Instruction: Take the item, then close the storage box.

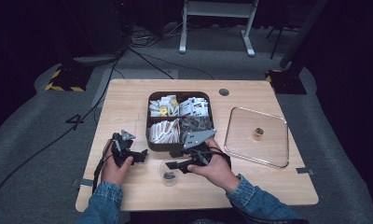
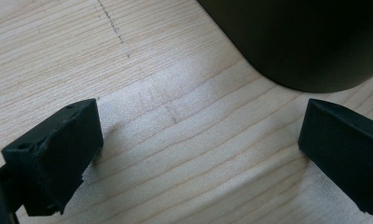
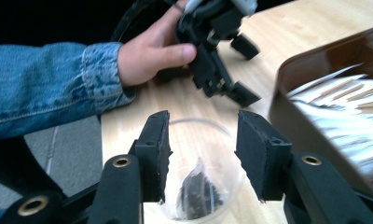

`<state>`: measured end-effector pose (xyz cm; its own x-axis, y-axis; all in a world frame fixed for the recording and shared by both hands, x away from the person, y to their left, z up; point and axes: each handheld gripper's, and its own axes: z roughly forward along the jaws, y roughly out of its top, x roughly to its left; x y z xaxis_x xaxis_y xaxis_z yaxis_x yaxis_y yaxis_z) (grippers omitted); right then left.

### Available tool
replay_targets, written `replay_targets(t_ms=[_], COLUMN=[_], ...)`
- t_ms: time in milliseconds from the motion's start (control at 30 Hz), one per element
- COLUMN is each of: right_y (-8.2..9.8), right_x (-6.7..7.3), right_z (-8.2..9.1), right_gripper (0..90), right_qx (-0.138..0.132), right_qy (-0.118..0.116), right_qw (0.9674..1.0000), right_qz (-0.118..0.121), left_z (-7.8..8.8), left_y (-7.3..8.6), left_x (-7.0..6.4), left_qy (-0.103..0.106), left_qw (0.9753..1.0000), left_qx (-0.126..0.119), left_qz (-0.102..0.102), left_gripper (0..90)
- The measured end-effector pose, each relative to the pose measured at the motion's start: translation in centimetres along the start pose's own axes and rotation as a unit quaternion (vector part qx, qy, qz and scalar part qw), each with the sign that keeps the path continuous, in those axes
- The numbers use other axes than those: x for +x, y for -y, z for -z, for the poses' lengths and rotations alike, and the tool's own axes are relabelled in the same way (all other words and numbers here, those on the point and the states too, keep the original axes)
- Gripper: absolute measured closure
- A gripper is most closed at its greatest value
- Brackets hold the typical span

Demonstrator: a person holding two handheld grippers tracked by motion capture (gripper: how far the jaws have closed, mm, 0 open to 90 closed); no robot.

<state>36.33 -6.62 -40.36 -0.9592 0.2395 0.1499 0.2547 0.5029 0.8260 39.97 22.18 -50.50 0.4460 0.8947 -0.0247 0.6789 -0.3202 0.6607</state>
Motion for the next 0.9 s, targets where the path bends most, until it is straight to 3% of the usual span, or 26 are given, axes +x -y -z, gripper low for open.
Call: replay_targets(t_ms=[567,900], right_y=[-1.1,-0.6], right_x=[-2.2,-5.4], right_z=[3.8,7.4], right_gripper=[53.9,53.5], right_qx=[-0.023,-0.043], right_qy=[0.063,0.130], right_qw=[0.9978,0.9902], right_qz=[-0.004,-0.028], left_z=[0.0,0.0], left_y=[0.0,0.0], left_x=[0.0,0.0], left_qy=[0.000,0.000], left_qw=[1.0000,1.0000], left_qx=[-0.001,-0.001], left_qz=[0.000,0.001], left_gripper=[0.1,0.1])
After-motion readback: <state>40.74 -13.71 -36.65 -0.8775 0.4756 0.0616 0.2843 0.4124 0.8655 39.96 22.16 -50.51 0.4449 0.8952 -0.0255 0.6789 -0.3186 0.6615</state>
